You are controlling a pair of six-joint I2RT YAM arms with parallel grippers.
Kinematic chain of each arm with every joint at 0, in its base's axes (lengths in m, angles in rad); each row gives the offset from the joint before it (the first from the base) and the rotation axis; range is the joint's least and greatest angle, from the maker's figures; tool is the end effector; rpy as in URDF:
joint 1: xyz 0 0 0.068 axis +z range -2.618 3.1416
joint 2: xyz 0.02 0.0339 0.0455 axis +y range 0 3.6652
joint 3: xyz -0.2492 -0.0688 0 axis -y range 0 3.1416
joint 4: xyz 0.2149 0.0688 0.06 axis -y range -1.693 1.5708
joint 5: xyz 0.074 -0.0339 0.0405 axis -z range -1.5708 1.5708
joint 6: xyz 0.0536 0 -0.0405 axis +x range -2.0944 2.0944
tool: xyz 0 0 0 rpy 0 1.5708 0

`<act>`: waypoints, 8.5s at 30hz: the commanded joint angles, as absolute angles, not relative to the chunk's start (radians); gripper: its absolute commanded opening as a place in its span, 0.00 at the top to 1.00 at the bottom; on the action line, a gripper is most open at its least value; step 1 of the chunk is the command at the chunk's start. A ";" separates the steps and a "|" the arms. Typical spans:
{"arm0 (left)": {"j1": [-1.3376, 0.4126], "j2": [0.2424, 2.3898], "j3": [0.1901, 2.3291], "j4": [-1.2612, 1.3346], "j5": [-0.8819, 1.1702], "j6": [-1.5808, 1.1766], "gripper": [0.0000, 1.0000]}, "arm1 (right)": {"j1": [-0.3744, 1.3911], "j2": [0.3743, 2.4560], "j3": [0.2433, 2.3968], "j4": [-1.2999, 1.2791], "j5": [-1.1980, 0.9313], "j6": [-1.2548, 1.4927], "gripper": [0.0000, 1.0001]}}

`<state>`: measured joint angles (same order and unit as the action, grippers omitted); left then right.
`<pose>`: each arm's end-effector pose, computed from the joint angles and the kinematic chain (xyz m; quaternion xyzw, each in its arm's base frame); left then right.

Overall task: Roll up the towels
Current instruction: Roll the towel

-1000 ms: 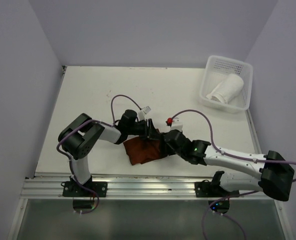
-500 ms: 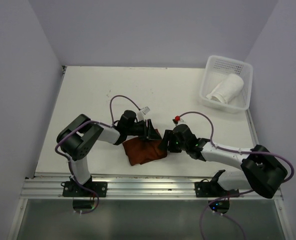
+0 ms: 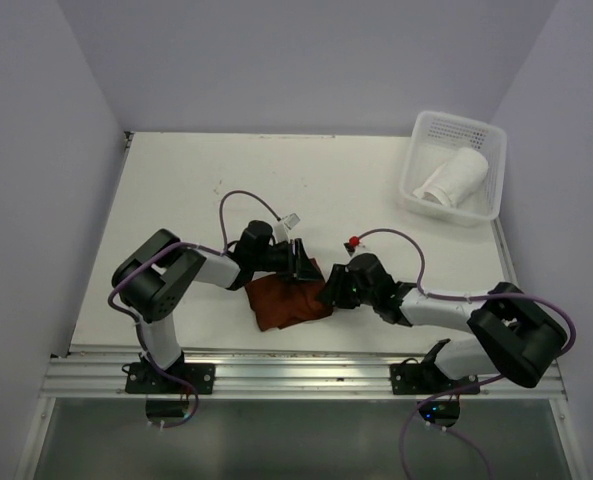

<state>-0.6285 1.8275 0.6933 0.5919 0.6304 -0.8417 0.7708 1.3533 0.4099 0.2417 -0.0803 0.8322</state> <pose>0.2475 -0.2190 0.1246 0.0635 0.8393 -0.5138 0.1659 0.1679 0.1691 0.1358 0.0109 0.9064 0.3275 0.2665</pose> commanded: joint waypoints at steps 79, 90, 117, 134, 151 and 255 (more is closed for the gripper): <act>-0.589 1.494 0.454 1.029 0.440 -1.457 0.07 | 1.358 1.678 0.925 -0.535 1.014 0.801 1.00; -0.606 1.586 0.512 1.077 0.514 -1.434 0.11 | 1.374 1.787 1.028 -0.649 1.052 0.795 1.00; -0.664 1.749 0.542 0.721 0.454 -1.051 0.17 | 1.396 1.885 1.120 -0.678 1.011 0.723 0.83; -0.664 1.769 0.500 0.690 0.390 -0.991 0.18 | 1.388 1.307 0.761 -0.374 0.766 0.761 0.41; -0.681 1.695 0.463 0.689 0.379 -1.002 0.18 | 0.838 1.017 0.272 0.277 0.011 1.006 0.33; -0.735 1.549 0.469 0.959 0.207 -1.375 0.14 | 1.308 1.494 0.781 -0.301 0.776 0.735 1.00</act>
<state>-0.7238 1.5894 0.4324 0.9951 0.2459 -1.4399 1.2961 1.4738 0.7452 -0.2810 0.7406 0.7013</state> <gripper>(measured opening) 0.859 0.043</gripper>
